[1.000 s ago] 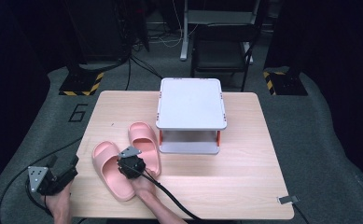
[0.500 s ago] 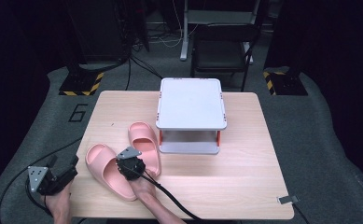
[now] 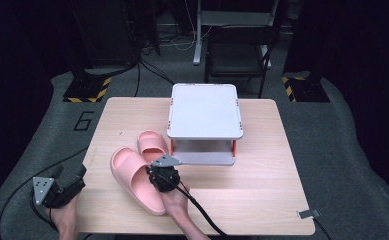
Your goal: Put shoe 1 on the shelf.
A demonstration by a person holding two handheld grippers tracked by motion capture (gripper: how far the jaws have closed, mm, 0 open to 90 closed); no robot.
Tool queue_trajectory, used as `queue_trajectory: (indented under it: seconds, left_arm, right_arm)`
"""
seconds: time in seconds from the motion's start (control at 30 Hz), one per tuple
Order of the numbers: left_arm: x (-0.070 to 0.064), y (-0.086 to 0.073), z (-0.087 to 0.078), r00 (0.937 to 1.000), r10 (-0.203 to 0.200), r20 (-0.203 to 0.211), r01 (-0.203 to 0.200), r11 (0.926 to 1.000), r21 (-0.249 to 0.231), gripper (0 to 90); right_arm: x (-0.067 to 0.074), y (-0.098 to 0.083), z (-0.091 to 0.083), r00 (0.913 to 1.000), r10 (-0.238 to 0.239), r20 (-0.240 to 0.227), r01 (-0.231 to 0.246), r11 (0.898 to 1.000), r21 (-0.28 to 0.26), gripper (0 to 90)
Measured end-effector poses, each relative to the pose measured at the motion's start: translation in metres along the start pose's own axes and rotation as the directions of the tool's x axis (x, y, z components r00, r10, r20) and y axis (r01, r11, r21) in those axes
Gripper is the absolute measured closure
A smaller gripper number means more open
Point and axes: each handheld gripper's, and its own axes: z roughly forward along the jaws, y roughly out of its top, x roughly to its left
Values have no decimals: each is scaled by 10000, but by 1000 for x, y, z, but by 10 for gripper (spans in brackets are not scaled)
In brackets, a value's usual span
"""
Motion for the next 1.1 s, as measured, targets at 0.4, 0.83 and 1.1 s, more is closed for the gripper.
queue_trajectory:
  seconds: [0.4, 0.83, 1.1]
  left_arm:
    - [-3, 0, 2, 9999, 113, 98, -115, 9999, 115, 188]
    - [-8, -1, 4, 9997, 132, 192, -133, 9999, 51, 188]
    - [-13, 0, 6, 9992, 184, 360, -187, 9998, 57, 188]
  right_arm:
    - [-33, -9, -33, 9967, 73, 806, -63, 9999, -132, 854]
    - [-74, -29, -62, 9797, 664, 1889, -646, 9978, -160, 854]
    - [-106, -39, -79, 9503, 1421, 2770, -1394, 9898, -295, 854]
